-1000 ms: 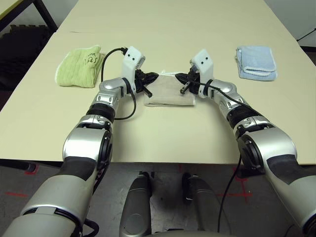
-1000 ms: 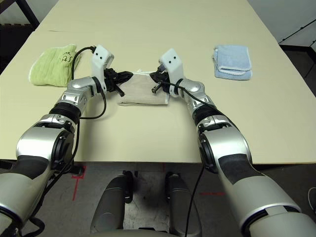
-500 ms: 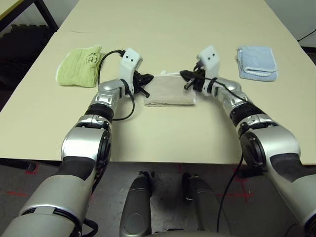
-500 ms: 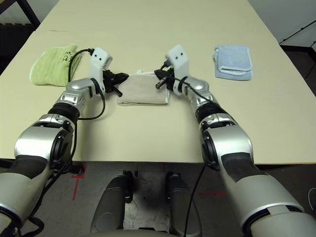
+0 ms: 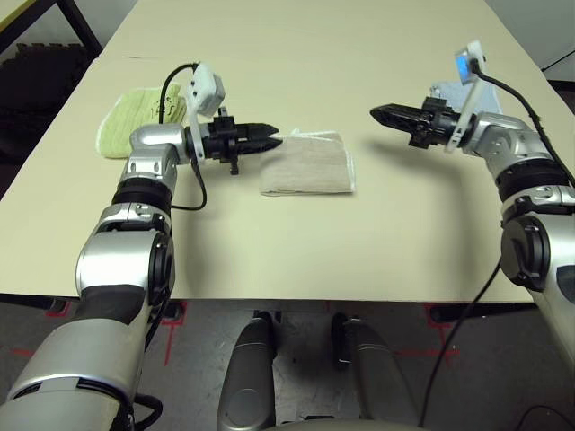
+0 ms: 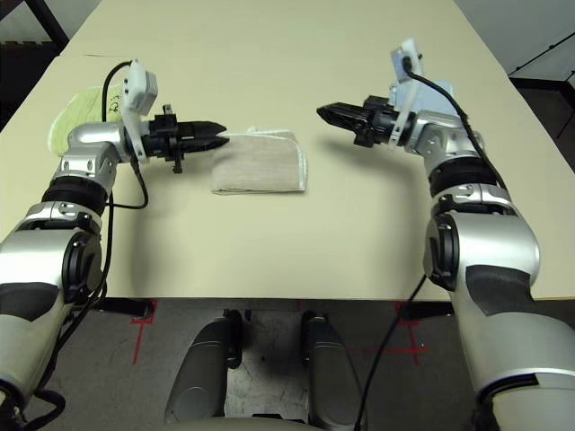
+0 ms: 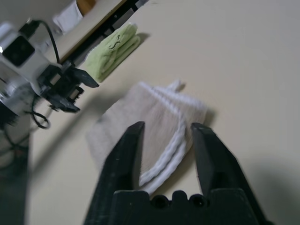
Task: Fold the towel and set it aside.
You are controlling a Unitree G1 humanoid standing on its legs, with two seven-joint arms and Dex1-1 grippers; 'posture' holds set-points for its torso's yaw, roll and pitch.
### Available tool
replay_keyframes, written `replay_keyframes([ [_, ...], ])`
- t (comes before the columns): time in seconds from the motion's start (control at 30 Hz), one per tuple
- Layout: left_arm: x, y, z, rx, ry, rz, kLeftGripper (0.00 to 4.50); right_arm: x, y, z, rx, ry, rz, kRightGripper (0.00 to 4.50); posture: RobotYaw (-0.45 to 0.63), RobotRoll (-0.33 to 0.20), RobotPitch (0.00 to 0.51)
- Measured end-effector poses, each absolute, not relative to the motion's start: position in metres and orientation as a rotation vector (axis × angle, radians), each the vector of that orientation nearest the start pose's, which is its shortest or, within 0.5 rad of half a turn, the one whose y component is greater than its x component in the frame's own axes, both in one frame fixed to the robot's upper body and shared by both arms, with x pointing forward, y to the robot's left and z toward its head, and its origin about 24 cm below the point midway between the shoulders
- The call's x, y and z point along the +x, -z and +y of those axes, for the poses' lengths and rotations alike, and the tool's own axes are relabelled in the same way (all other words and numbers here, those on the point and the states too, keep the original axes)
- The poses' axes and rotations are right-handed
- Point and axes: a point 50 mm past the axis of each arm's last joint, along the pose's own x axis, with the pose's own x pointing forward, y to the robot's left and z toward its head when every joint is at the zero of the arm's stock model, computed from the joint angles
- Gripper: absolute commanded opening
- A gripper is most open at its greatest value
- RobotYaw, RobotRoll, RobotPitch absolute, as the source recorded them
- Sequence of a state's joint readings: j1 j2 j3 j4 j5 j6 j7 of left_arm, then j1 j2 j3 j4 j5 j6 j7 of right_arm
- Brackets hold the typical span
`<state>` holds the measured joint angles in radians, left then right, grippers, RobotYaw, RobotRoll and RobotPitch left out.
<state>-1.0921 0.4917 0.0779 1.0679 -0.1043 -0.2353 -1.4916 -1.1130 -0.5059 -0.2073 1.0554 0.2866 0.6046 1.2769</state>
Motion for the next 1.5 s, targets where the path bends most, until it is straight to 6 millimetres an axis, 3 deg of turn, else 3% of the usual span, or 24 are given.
replay_keyframes([
  [0.07,0.372,-0.201,0.194,0.416,1.299,-0.092,4.40,0.376,-0.182,-0.208,0.482,-1.012,0.327,4.07,0.08,0.000,0.234],
  [0.1,0.371,-0.203,0.193,0.427,1.308,-0.104,4.50,0.375,-0.184,-0.208,0.526,-1.000,0.346,4.48,0.08,0.000,0.233],
  [0.3,0.365,-0.201,0.193,0.459,1.363,-0.133,4.50,0.367,-0.183,-0.210,0.736,-0.924,0.464,4.48,0.09,0.000,0.236],
  [0.7,0.356,-0.192,0.198,0.451,1.398,-0.131,4.50,0.357,-0.168,-0.210,0.814,-0.861,0.614,4.48,0.13,0.000,0.247],
  [0.97,0.351,-0.193,0.199,0.448,1.401,-0.130,4.50,0.367,-0.164,-0.158,0.780,-0.929,0.675,4.48,0.15,0.000,0.249],
  [1.17,0.349,-0.194,0.200,0.441,1.388,-0.121,4.50,0.374,-0.163,-0.139,0.773,-0.924,0.681,4.48,0.17,0.000,0.250],
  [1.33,0.348,-0.194,0.199,0.437,1.387,-0.121,4.50,0.376,-0.161,-0.134,0.775,-0.923,0.674,4.48,0.17,0.000,0.251],
  [1.43,0.348,-0.193,0.199,0.431,1.385,-0.115,4.50,0.377,-0.161,-0.133,0.772,-0.924,0.669,3.91,0.16,0.000,0.250],
  [1.5,0.348,-0.193,0.198,0.431,1.388,-0.111,4.50,0.377,-0.160,-0.131,0.767,-0.923,0.666,3.20,0.16,0.000,0.250],
])
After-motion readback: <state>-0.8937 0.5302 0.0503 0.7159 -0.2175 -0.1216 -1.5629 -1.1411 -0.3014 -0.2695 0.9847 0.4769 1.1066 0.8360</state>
